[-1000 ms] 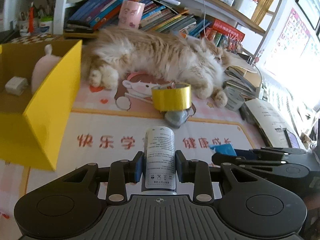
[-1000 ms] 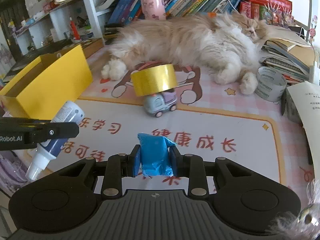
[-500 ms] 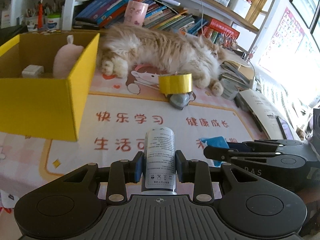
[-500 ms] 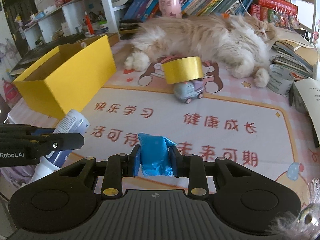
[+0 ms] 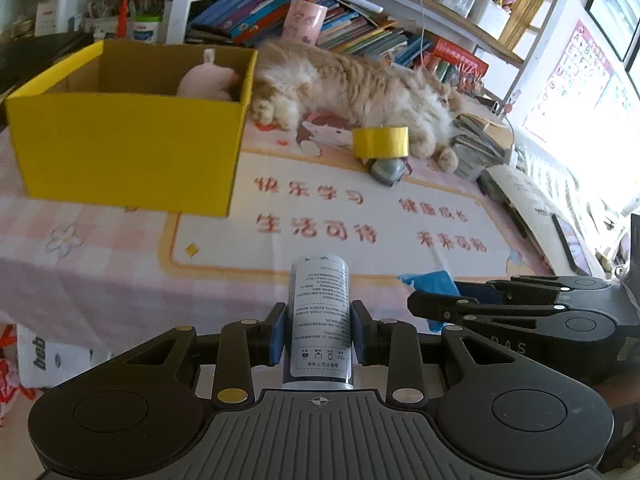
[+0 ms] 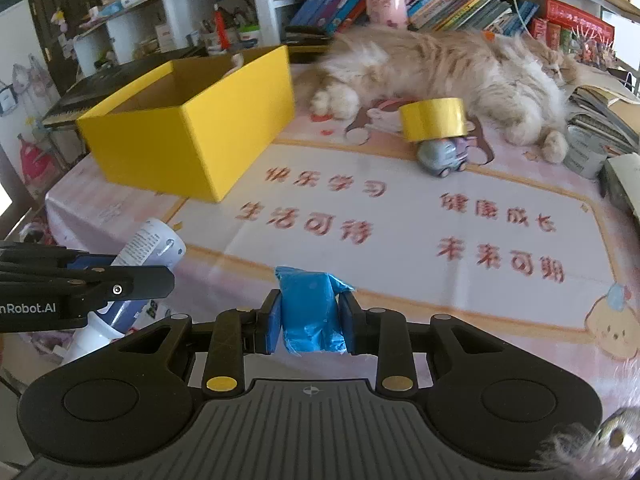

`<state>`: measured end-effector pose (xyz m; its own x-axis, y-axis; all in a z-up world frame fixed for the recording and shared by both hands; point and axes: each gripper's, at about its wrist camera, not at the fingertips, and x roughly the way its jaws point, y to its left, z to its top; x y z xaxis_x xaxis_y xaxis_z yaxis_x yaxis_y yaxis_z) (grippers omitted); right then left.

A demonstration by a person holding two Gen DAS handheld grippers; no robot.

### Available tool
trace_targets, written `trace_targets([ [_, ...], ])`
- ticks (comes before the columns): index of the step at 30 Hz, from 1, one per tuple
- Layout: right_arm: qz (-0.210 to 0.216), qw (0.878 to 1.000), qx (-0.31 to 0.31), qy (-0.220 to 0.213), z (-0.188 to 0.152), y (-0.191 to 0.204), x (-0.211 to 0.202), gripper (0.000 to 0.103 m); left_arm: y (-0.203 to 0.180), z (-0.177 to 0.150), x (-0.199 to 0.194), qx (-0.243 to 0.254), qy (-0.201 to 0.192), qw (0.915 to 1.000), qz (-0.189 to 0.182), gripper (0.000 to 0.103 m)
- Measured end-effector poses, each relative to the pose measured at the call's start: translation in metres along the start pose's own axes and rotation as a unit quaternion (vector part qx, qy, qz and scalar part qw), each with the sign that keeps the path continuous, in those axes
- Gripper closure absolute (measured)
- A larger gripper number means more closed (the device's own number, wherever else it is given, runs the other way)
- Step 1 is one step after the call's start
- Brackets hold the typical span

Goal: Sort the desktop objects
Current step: 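Lift the cloth and spray bottle and carry both toward the yellow box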

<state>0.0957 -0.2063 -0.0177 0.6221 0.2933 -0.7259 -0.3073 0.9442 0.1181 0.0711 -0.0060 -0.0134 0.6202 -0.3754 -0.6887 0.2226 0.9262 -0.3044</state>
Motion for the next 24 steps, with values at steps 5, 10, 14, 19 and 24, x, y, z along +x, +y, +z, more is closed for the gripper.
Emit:
trace_targets([
  [5,0.004,1.000,0.002,0.003,-0.015,0.025,-0.007,0.076,0.011,-0.017,-0.019,0.001,0.004,1.0000,0.002,0.072],
  [10,0.012,1.000,0.006,0.007,-0.030,0.047,-0.011,0.076,0.021,-0.034,-0.038,0.001,0.007,0.9999,0.009,0.072],
  [14,0.021,1.000,0.008,0.008,-0.039,0.065,-0.010,0.076,0.032,-0.045,-0.052,-0.003,0.006,0.9998,0.019,0.072],
  [19,0.033,0.999,0.003,0.003,-0.044,0.085,-0.010,0.076,0.046,-0.052,-0.068,-0.009,-0.002,0.9994,0.034,0.072],
  [24,0.043,0.999,-0.009,-0.002,-0.044,0.101,-0.009,0.076,0.054,-0.055,-0.078,-0.011,-0.010,0.9991,0.041,0.072],
])
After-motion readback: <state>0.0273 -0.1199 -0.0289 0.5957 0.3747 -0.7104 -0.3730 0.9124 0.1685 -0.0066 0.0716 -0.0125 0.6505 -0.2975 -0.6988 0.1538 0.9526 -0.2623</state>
